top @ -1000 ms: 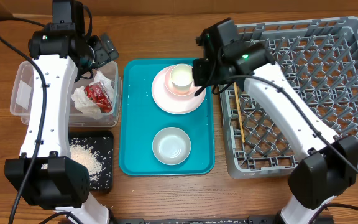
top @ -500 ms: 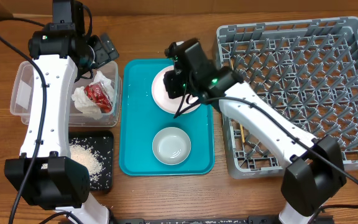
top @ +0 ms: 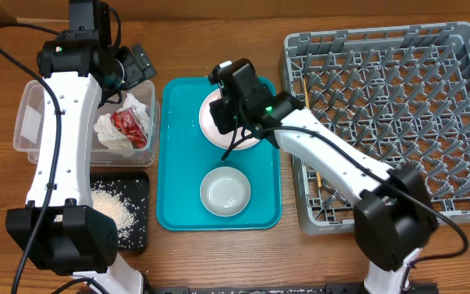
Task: Sort waste into correct bins and load items into the dishwasher
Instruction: 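Lower the right gripper and grasp the white bowl's rim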
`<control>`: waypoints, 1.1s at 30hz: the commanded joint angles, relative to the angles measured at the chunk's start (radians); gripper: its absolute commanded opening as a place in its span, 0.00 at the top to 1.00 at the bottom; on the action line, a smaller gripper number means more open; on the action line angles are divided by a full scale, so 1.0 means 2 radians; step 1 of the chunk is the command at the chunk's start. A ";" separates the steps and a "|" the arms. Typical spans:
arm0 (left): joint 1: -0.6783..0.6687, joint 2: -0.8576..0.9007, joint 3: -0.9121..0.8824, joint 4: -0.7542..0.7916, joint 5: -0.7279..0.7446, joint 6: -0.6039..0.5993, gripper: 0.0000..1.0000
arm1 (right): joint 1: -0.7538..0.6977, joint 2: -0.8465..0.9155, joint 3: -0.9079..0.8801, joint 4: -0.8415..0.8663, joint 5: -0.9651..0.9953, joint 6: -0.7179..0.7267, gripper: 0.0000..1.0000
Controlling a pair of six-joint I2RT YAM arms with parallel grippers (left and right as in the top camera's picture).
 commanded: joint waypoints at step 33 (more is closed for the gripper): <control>-0.003 -0.007 0.007 0.002 0.002 0.006 0.00 | 0.001 0.025 -0.002 0.024 0.087 -0.034 0.59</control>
